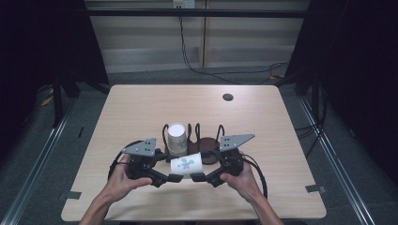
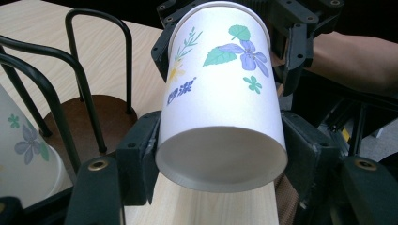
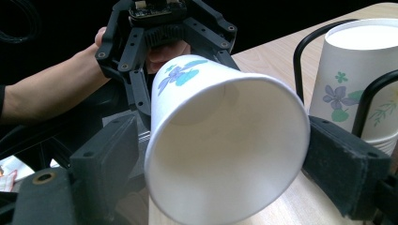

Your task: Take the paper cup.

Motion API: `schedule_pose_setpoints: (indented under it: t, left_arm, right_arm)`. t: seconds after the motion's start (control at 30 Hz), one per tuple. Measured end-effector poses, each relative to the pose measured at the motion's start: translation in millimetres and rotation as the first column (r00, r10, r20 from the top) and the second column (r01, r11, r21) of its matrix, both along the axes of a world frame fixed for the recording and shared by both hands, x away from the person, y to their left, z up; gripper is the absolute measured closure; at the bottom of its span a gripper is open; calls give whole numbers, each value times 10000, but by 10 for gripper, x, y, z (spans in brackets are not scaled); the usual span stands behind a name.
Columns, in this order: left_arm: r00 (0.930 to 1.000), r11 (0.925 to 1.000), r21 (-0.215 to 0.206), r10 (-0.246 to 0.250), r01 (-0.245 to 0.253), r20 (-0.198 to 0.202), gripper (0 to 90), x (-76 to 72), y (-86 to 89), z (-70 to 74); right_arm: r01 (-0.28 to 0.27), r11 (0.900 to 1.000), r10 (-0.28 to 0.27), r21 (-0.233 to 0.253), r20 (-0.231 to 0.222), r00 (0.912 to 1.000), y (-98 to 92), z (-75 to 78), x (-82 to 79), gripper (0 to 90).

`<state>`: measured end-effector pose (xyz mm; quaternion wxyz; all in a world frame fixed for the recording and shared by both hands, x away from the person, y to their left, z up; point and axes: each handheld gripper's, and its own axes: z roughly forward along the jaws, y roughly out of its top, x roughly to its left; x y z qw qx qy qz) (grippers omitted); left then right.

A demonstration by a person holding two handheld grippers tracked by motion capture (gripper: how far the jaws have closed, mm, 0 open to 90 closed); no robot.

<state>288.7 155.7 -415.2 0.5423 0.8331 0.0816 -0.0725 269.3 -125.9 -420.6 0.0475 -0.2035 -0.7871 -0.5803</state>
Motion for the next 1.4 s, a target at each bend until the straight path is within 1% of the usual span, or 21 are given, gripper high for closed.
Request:
schedule_pose_setpoints:
  t: [0.07, 0.13, 0.2, 0.27, 0.43, 0.47, 0.53, 0.6, 0.73, 0.83, 0.97, 1.03, 1.1, 1.17, 1.3, 1.37, 1.4]
  left_arm:
    - [10000, 10000, 19, -9, 9, -11, 360, 0, -3, -4]
    - [10000, 10000, -5, -65, 65, -35, 360, 6, -4, -11]
    - [9999, 10000, -3, -79, 79, -126, 360, 10, 0, -18]
    - [9997, 10000, -16, -81, 81, -238, 360, 18, 2, -32]
    - [9991, 9999, -34, -122, 120, -415, 360, 33, 2, -46]
    - [9991, 9999, -9, -113, 112, -419, 359, 37, 0, -49]
    - [9985, 10000, 36, -87, 89, -548, 353, 33, -10, -55]
    - [9990, 9999, 108, -14, 19, -446, 345, 33, -15, -56]
    - [9991, 9997, 166, 210, -204, -382, 312, 35, -10, -54]
    - [9988, 9991, 278, 318, -308, -365, 291, 35, -3, -50]
    - [9985, 9986, 318, 424, -413, -338, 247, 41, -5, -52]
    - [9984, 9981, 403, 475, -463, -301, 230, 43, -3, -53]
    - [9981, 9977, 484, 488, -470, -383, 203, 47, -3, -53]
    - [9981, 9971, 549, 535, -518, -317, 196, 53, 0, -52]
    - [9969, 9952, 655, 740, -721, -272, 169, 61, 12, -49]
    - [9969, 9950, 683, 746, -728, -242, 166, 62, 18, -49]
    - [9970, 9945, 745, 750, -736, -165, 166, 66, 19, -48]
  right_arm:
    - [-38, 10000, 38, -25, -5, 10000, 8, -5, 3, 145]
    - [-49, 9999, 48, -101, -73, 10000, 9, -11, 5, 177]
    - [41, 9999, -41, -144, 11, 10000, 0, -11, 5, 207]
    - [29, 10000, -29, -43, -48, 10000, -12, -11, 11, 218]
    - [95, 9998, -95, 162, -15, 10000, -30, -1, 16, 245]
    - [109, 9998, -109, 187, -5, 9999, -34, 1, 17, 250]
    - [129, 9998, -130, 150, 57, 9999, -38, 9, 16, 253]
    - [140, 9999, -141, 77, 154, 9998, -35, 19, 12, 255]
    - [145, 9998, -147, 143, 196, 9997, -42, 35, 7, 280]
    - [222, 9997, -224, 73, 270, 9994, -44, 43, 3, 291]
    - [136, 9999, -138, 74, 246, 9996, -48, 48, 3, 302]
    - [126, 9999, -127, 63, 232, 9997, -49, 49, 5, 305]
    - [108, 9999, -109, 58, 217, 9997, -52, 50, 8, 306]
    - [100, 9999, -102, 56, 202, 9997, -56, 51, 13, 307]
    - [183, 9998, -183, 8, 181, 9997, -65, 56, 21, 308]
    - [291, 9996, -291, -19, 161, 9994, -74, 62, 27, 307]
    - [342, 9994, -342, -23, 153, 9993, -79, 63, 31, 308]
